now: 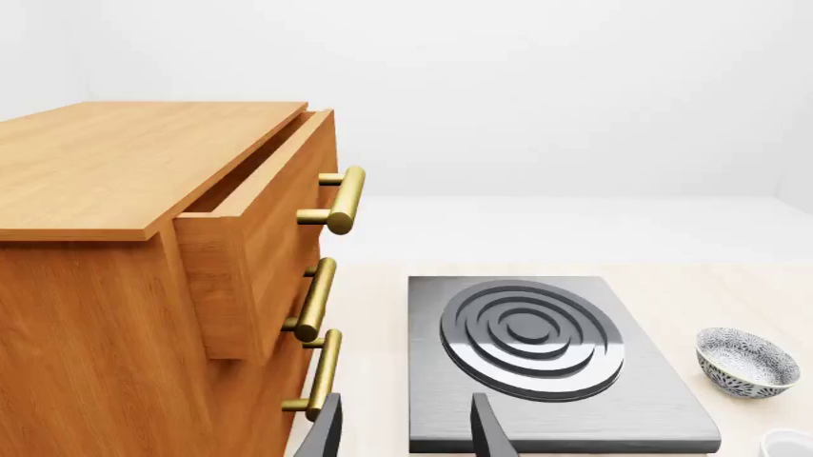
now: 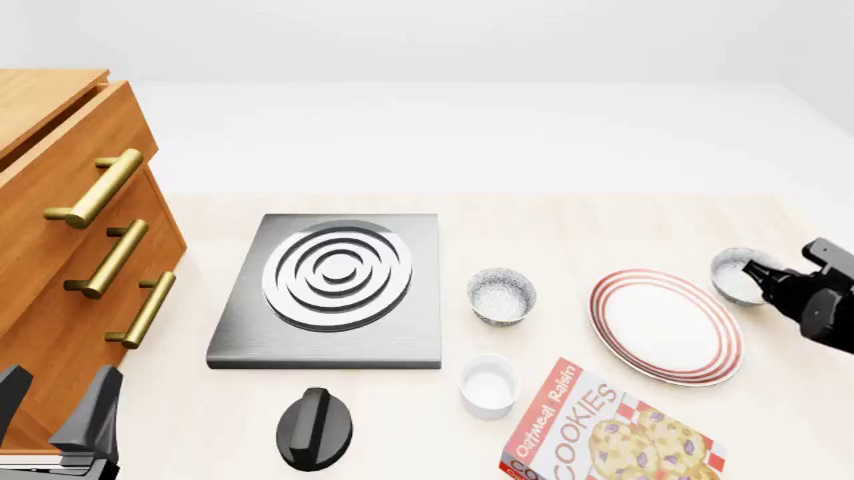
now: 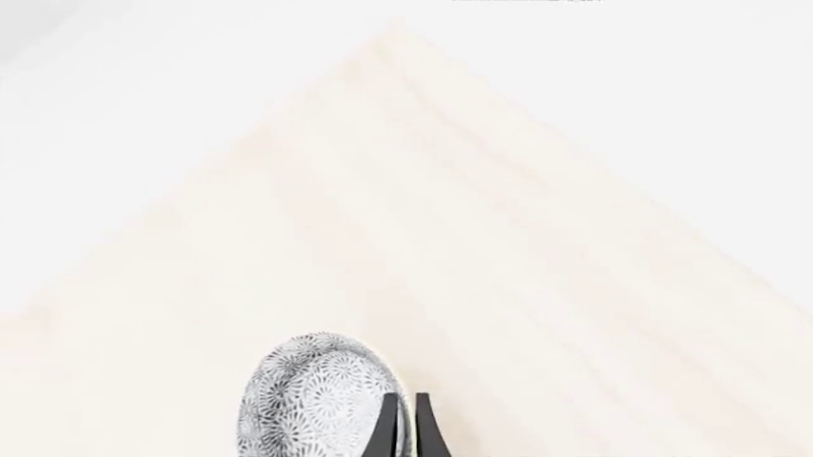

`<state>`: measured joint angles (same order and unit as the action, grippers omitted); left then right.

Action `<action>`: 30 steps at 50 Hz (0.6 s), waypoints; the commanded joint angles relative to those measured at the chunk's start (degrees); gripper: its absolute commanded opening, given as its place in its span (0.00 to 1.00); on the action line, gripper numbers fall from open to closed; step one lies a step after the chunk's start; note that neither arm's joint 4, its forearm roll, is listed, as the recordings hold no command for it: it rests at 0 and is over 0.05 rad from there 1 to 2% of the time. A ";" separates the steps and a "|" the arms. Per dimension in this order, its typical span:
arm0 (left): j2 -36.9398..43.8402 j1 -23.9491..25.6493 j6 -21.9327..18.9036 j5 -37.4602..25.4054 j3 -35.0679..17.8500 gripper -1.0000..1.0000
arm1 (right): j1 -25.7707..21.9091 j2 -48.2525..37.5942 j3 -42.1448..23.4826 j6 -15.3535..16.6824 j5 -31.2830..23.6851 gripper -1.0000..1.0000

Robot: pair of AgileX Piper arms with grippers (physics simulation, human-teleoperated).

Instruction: Pick the akita bowl next to the plate and place it on the plate.

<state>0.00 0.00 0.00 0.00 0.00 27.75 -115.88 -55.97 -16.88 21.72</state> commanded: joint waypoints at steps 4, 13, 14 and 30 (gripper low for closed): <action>0.00 0.00 0.00 0.00 0.00 1.00 | -0.10 3.00 -0.10 -1.32 -2.37 0.00; 0.00 0.00 0.00 0.00 0.00 1.00 | -0.27 5.06 0.14 -2.14 -3.43 0.00; 0.00 0.00 0.00 0.00 0.00 1.00 | -0.37 5.42 0.18 -2.32 -3.62 0.00; 0.00 0.00 0.00 0.00 0.00 1.00 | -1.44 9.49 1.48 -3.80 -4.96 0.00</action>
<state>0.00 0.00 0.00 0.00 0.00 26.96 -109.09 -55.03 -19.43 17.54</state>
